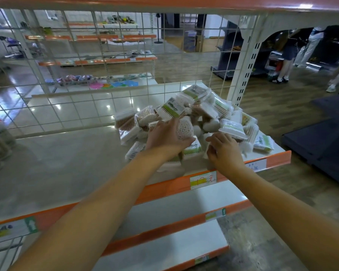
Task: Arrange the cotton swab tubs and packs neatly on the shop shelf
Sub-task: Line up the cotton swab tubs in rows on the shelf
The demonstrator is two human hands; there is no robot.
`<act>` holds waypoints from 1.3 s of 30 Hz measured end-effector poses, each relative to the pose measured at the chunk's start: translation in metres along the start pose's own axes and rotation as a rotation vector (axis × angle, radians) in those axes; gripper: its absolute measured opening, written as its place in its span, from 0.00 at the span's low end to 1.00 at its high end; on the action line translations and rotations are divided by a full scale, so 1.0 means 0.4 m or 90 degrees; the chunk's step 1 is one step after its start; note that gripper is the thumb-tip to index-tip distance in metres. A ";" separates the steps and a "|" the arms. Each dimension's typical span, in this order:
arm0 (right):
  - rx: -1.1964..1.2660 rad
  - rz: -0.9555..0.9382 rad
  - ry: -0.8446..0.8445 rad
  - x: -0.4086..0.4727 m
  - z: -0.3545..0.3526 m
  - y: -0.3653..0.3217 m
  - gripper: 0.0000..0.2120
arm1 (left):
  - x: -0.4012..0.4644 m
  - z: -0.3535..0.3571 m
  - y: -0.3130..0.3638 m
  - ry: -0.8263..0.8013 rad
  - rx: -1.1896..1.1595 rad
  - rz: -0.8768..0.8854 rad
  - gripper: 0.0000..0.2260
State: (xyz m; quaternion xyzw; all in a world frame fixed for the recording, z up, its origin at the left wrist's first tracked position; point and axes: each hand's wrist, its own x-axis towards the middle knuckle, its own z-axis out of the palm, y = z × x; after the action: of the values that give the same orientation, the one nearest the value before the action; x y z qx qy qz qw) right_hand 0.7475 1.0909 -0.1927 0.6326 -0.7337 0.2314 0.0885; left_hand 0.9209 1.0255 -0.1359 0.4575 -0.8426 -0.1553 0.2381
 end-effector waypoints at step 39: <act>0.219 -0.137 0.089 0.019 0.043 -0.272 0.23 | -0.003 -0.128 -0.110 0.034 -0.261 -0.176 0.16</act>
State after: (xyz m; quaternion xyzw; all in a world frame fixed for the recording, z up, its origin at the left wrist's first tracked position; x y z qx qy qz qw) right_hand 0.8542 1.0662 -0.1799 0.6957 -0.6037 0.3855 0.0542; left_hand 0.9800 1.0006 -0.1144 0.5143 -0.7166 -0.3417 0.3244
